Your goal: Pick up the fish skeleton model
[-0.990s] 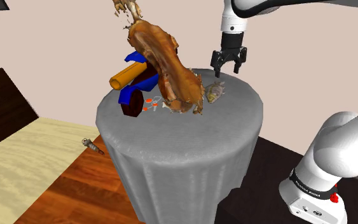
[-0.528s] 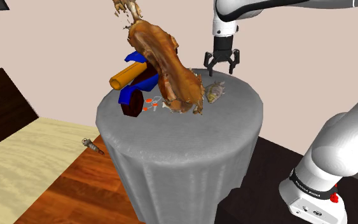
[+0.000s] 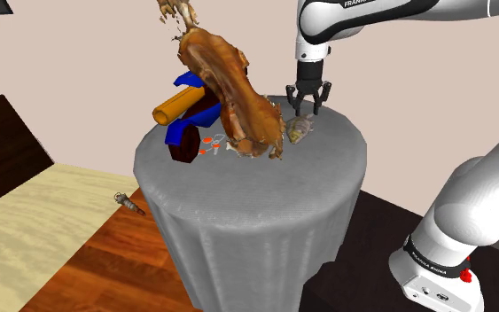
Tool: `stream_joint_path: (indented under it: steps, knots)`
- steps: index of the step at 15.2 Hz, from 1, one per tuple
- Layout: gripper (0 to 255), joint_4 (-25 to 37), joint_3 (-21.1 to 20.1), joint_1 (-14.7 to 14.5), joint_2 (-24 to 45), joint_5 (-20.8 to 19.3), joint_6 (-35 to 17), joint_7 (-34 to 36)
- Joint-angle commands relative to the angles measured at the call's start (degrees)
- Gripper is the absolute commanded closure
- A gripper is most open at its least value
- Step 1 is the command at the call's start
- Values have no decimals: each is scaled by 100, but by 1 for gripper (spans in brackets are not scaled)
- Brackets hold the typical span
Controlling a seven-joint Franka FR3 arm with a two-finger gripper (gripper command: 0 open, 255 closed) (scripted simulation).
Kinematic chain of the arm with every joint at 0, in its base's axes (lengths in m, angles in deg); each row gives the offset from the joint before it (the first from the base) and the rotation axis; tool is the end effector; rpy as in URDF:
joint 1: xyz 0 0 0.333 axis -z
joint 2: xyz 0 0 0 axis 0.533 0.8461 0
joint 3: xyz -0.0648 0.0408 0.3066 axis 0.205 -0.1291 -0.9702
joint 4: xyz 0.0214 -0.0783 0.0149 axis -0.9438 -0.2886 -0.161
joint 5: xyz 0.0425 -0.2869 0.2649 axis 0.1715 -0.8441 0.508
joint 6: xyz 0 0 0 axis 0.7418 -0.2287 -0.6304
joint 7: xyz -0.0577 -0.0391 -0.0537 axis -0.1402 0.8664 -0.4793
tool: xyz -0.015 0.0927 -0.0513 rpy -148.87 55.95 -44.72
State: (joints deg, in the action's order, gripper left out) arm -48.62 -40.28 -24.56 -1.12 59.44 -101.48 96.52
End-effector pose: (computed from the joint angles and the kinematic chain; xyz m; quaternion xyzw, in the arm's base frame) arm 0.4640 -0.0720 0.5398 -0.9370 0.3467 0.0405 0.0094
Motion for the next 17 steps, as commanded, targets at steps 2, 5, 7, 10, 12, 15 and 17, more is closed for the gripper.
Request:
stream_joint_path:
  steps: [2, 5, 7, 10, 12, 15, 17]
  knots:
    - [255, -6, -1, 0, 1, 0, -5, 0]
    - [255, -9, 0, 0, 0, 0, -7, -1]
    - [255, -8, 0, 0, 3, 0, -8, -1]
    - [255, 141, 1, -1, 8, -1, 135, 3]
    - [255, 300, 1, -1, 13, -1, 289, 7]
    - [255, 546, 2, -1, 28, -1, 520, 13]
    - [255, 717, 2, -2, 44, -1, 675, 17]
